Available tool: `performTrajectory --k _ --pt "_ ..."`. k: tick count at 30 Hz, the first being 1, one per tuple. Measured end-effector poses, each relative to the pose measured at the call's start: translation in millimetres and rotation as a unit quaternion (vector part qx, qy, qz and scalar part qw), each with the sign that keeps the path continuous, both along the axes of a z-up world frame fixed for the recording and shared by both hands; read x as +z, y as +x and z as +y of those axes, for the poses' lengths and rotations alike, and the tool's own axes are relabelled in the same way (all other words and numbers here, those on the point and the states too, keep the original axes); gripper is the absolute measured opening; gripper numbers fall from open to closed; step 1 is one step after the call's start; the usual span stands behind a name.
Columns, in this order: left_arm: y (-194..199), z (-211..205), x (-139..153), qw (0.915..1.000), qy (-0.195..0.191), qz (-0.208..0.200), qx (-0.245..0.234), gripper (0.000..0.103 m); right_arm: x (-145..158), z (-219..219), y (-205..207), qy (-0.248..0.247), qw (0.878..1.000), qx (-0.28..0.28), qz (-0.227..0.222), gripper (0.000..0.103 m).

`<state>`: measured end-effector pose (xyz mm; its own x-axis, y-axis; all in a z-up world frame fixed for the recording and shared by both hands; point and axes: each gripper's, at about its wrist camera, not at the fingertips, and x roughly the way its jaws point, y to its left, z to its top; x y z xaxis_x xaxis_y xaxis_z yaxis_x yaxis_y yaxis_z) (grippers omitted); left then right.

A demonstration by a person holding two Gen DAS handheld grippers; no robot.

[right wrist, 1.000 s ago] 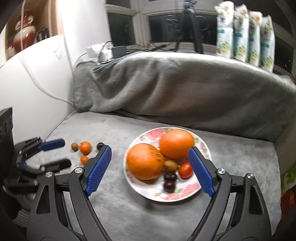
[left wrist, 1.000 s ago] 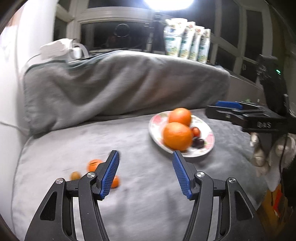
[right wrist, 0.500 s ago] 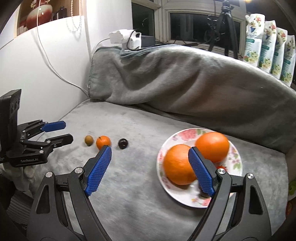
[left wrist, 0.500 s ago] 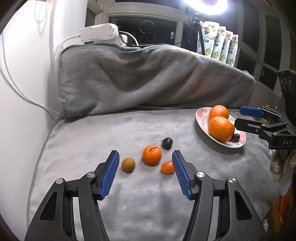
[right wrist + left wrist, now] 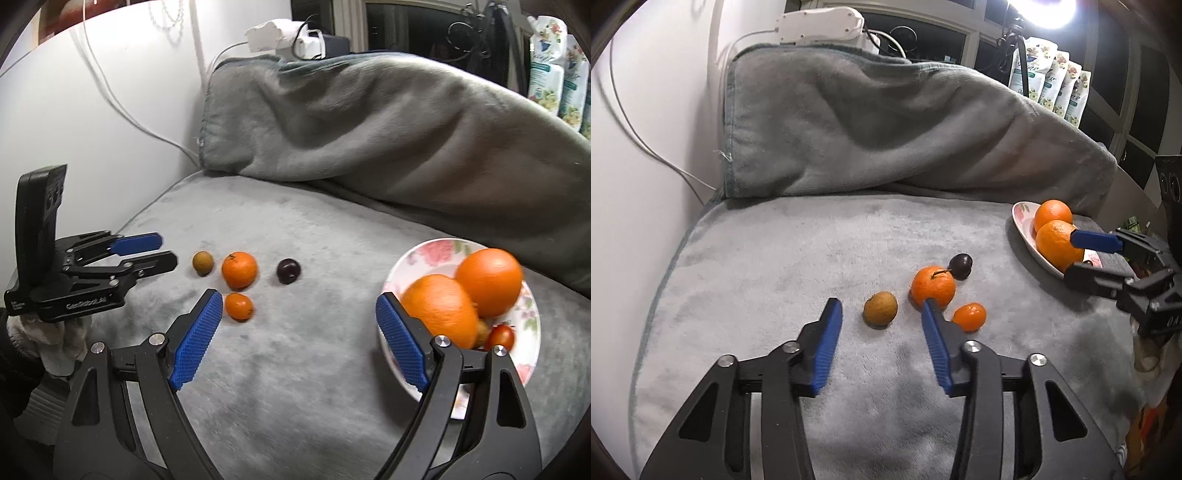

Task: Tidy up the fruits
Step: 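Move both open grippers back toward the remaining small fruits, then close the right gripper on a small tangerine while the left gripper closes on a brown fruit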

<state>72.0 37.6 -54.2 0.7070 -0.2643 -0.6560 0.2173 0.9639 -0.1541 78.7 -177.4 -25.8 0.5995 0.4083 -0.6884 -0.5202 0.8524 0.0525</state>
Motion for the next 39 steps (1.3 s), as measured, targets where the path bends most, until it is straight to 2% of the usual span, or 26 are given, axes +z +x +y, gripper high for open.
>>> performTrajectory --k 6,8,10,12,16,28,31,39 --pt "12.3 1.2 -9.4 0.9998 -0.009 0.019 -0.005 0.030 -13.6 15.2 4.6 0.001 1.000 0.021 0.019 0.087" --pt "15.8 1.2 -13.0 0.9996 -0.012 0.026 -0.006 0.030 -17.9 19.8 6.2 0.001 0.999 0.029 0.027 0.075" --pt "18.2 1.0 -15.5 0.9994 -0.012 0.031 -0.008 0.030 -24.0 25.8 9.1 -0.001 0.998 0.039 0.039 0.069" --pt "20.5 0.7 -18.1 0.9992 -0.012 0.036 -0.009 0.030 -29.9 30.6 10.8 -0.002 0.998 0.046 0.047 0.068" --pt "24.0 0.4 -21.2 0.9990 -0.012 0.041 -0.011 0.030 -39.7 39.2 15.3 -0.003 0.996 0.060 0.064 0.056" --pt "33.9 -1.6 -27.4 0.9981 -0.017 0.057 -0.014 0.030 -52.1 55.0 22.8 -0.011 0.994 0.076 0.081 0.049" --pt "37.6 -3.3 -29.2 0.9979 -0.016 0.062 -0.015 0.030 -55.3 56.2 23.7 -0.012 0.993 0.076 0.084 0.044" --pt "42.2 -8.7 -32.8 0.9977 -0.011 0.065 -0.019 0.025 -57.4 60.4 25.1 -0.016 0.993 0.080 0.084 0.042"
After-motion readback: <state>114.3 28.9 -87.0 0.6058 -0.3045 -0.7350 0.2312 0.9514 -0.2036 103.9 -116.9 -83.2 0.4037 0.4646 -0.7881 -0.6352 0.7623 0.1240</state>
